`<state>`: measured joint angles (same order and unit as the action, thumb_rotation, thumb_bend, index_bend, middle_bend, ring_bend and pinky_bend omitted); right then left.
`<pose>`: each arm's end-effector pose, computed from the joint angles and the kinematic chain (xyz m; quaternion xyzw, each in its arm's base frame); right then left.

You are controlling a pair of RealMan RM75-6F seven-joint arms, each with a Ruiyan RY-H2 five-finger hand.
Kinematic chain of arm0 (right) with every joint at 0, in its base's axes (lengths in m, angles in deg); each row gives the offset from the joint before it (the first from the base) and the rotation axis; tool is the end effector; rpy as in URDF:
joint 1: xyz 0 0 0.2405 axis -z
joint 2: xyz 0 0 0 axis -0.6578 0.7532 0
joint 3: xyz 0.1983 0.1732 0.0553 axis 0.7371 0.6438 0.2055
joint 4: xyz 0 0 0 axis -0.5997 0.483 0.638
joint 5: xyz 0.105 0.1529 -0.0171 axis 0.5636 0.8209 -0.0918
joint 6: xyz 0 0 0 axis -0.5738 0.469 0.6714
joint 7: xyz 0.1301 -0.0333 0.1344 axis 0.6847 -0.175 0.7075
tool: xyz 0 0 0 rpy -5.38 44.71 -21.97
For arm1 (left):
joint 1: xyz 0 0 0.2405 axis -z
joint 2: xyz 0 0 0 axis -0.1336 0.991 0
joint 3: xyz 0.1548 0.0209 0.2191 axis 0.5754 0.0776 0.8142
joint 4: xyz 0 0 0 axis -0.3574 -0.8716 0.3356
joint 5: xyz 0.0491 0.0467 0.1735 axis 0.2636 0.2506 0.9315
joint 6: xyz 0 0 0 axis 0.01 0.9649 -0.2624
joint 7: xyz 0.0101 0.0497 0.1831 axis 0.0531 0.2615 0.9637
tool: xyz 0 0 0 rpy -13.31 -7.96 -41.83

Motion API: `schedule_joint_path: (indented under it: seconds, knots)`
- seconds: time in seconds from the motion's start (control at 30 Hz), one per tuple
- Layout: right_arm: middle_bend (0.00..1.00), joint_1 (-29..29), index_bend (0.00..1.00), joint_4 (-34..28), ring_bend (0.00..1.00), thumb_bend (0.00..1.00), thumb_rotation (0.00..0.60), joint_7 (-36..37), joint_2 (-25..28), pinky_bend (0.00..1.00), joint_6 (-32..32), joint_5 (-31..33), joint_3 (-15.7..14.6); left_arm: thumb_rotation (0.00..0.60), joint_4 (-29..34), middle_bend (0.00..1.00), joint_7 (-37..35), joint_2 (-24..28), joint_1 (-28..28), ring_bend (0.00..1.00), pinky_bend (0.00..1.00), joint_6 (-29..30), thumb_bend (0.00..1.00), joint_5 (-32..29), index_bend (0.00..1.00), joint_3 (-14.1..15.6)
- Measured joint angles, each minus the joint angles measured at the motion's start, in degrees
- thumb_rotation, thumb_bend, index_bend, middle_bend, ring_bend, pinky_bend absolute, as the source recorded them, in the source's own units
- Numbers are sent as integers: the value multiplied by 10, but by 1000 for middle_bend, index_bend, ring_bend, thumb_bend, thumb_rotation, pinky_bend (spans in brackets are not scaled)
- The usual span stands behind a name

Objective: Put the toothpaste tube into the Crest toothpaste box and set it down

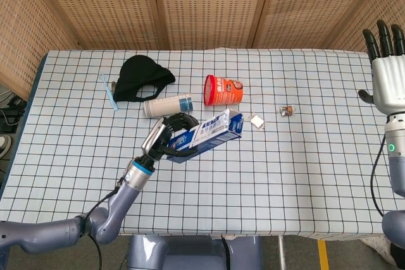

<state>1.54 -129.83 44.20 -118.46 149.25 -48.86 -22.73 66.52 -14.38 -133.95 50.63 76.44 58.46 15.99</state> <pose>-0.1541 -0.3976 0.3314 0.6003 -0.2003 0.3089 0.7101 -0.0336 0.3693 0.0002 0.3627 0.6611 0.6543 0.0576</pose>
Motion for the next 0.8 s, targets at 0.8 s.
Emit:
schedule_joint_path:
  seconds: [0.8]
  knots:
    - [46, 91, 63, 192, 8, 0, 600, 254, -189, 0, -69, -267, -112, 600, -119, 476, 125, 118, -37, 463, 462, -25, 135, 64, 583, 115]
